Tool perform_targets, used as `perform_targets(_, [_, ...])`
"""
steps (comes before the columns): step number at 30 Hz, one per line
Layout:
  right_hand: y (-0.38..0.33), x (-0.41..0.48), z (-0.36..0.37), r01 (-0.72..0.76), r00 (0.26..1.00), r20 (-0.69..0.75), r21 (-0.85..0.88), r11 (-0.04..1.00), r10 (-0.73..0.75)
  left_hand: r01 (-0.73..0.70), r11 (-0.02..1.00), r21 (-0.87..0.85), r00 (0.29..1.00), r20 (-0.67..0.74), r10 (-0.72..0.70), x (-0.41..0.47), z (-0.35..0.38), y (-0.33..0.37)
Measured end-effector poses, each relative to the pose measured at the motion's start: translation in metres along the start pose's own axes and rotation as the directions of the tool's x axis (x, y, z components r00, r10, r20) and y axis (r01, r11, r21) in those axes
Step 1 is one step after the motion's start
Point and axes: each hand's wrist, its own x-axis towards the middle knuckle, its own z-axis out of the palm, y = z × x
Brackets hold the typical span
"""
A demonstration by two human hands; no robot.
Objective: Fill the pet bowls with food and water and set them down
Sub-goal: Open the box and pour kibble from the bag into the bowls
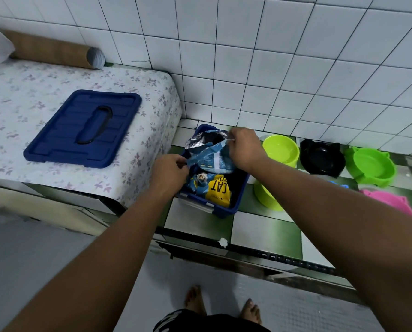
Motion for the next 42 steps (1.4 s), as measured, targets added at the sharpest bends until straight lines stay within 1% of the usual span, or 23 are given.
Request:
perform_targets(2, [0.0, 0.002, -0.009, 0.034, 0.999, -0.032, 0.034, 0.999, -0.033, 0.031, 0.998, -0.063, 0.999, 0.021, -0.029, 0.001, -0.001, 0.001])
perform_targets(4, [-0.001, 0.003, -0.023, 0.055, 0.997, -0.062, 0.074, 0.996, -0.05, 0.056, 0.984, -0.168, 0.998, 0.044, -0.049, 0.002, 0.0, 0.001])
perform_targets(7, [-0.009, 0.003, -0.048, 0.091, 0.992, -0.101, 0.147, 0.985, -0.076, 0.053, 0.952, -0.301, 0.996, 0.087, -0.028, 0.004, -0.001, 0.004])
perform_targets(9, [-0.017, 0.003, -0.064, 0.109, 0.991, -0.103, 0.222, 0.969, -0.087, 0.036, 0.916, -0.4, 0.991, 0.134, 0.019, 0.01, -0.003, 0.01])
perform_targets(11, [-0.022, 0.003, -0.079, 0.116, 0.988, -0.132, 0.316, 0.942, -0.078, 0.006, 0.864, -0.503, 0.976, 0.191, 0.104, 0.017, -0.006, 0.02])
perform_targets(15, [-0.025, 0.002, -0.108, 0.128, 0.977, -0.212, 0.471, 0.873, -0.029, -0.037, 0.748, -0.662, 0.915, 0.279, 0.292, 0.03, -0.004, 0.045])
perform_targets(17, [-0.024, 0.0, -0.119, 0.133, 0.968, -0.251, 0.503, 0.854, -0.003, 0.001, 0.709, -0.705, 0.884, 0.333, 0.329, 0.034, 0.002, 0.058])
perform_targets(19, [-0.021, -0.002, -0.129, 0.127, 0.957, -0.289, 0.498, 0.858, 0.026, 0.029, 0.689, -0.725, 0.857, 0.372, 0.356, 0.036, 0.01, 0.071])
perform_targets(22, [-0.009, -0.008, -0.145, 0.105, 0.94, -0.328, 0.536, 0.838, 0.092, -0.007, 0.687, -0.727, 0.823, 0.386, 0.417, 0.037, 0.025, 0.09])
perform_targets(25, [0.008, -0.018, -0.162, 0.11, 0.922, -0.363, 0.58, 0.807, 0.135, 0.006, 0.635, -0.773, 0.792, 0.391, 0.469, 0.038, 0.041, 0.11])
perform_targets(29, [0.034, -0.03, -0.178, 0.092, 0.897, -0.392, 0.617, 0.782, 0.203, 0.01, 0.627, -0.779, 0.734, 0.431, 0.524, 0.034, 0.065, 0.139])
perform_targets(33, [0.067, -0.036, -0.191, 0.077, 0.883, -0.402, 0.633, 0.77, 0.241, 0.044, 0.616, -0.786, 0.719, 0.453, 0.527, 0.028, 0.095, 0.164])
perform_targets(36, [0.099, -0.037, -0.202, 0.069, 0.877, -0.41, 0.621, 0.78, 0.249, 0.054, 0.617, -0.785, 0.719, 0.459, 0.521, 0.023, 0.126, 0.185])
perform_targets(39, [0.14, -0.038, -0.218, 0.048, 0.883, -0.398, 0.603, 0.796, 0.249, 0.047, 0.609, -0.791, 0.734, 0.441, 0.516, 0.014, 0.162, 0.211])
perform_targets(42, [0.187, -0.037, -0.236, 0.039, 0.899, -0.377, 0.575, 0.817, 0.223, 0.028, 0.605, -0.796, 0.77, 0.403, 0.495, 0.002, 0.205, 0.241])
